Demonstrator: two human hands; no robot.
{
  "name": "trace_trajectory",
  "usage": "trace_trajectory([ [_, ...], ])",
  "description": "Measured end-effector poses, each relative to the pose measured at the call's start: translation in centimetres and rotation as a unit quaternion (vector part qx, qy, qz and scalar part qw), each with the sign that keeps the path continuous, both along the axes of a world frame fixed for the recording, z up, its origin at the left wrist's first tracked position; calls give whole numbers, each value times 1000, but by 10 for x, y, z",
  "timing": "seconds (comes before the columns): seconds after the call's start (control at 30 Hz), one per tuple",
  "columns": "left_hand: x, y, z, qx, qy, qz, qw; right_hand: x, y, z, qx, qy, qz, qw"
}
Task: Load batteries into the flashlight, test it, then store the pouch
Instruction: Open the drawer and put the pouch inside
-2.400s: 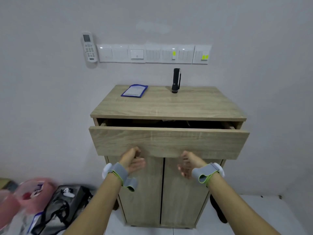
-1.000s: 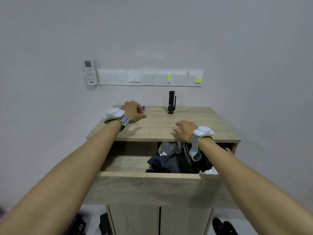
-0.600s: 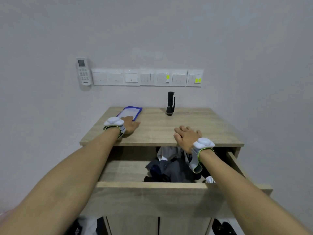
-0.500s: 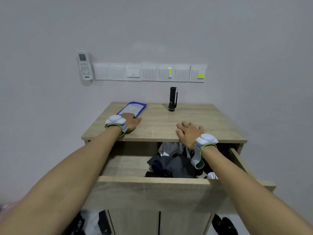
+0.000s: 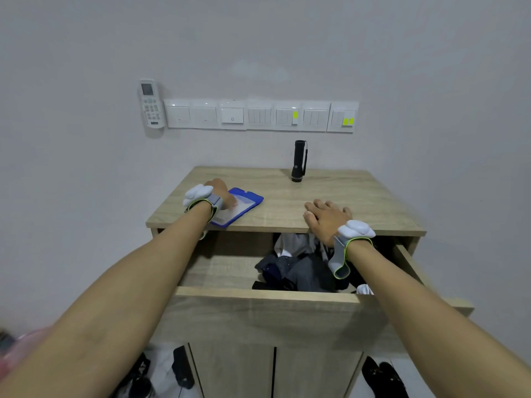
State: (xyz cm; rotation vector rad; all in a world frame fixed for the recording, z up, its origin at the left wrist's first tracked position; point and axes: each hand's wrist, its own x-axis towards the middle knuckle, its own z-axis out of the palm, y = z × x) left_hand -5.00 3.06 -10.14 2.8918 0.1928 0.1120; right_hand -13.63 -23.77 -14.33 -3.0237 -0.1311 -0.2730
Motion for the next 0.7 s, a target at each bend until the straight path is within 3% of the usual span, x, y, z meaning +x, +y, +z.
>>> trace_trajectory([
  [0.17, -11, 1, 2, 13, 8, 1, 1000, -1, 0, -1, 8, -2, -2, 1000],
  [0.37, -16, 3, 12, -14, 74, -2, 997, -2, 0, -1, 9, -3, -1, 1000],
  [0.53, -6, 10, 8, -144, 57, -20, 988, -3, 1, 0, 7, -1, -3, 1000],
  [0.6, -12, 8, 12, -281, 71, -33, 957, -3, 1, 0, 9, 1, -6, 1000],
  [0.67, -28, 6, 21, -477, 108, -46, 871, -3, 0, 0, 10, 0, -6, 1000],
  [0.7, -37, 6, 25, -526, 134, -67, 837, -2, -1, 1, 11, 1, -5, 1000],
])
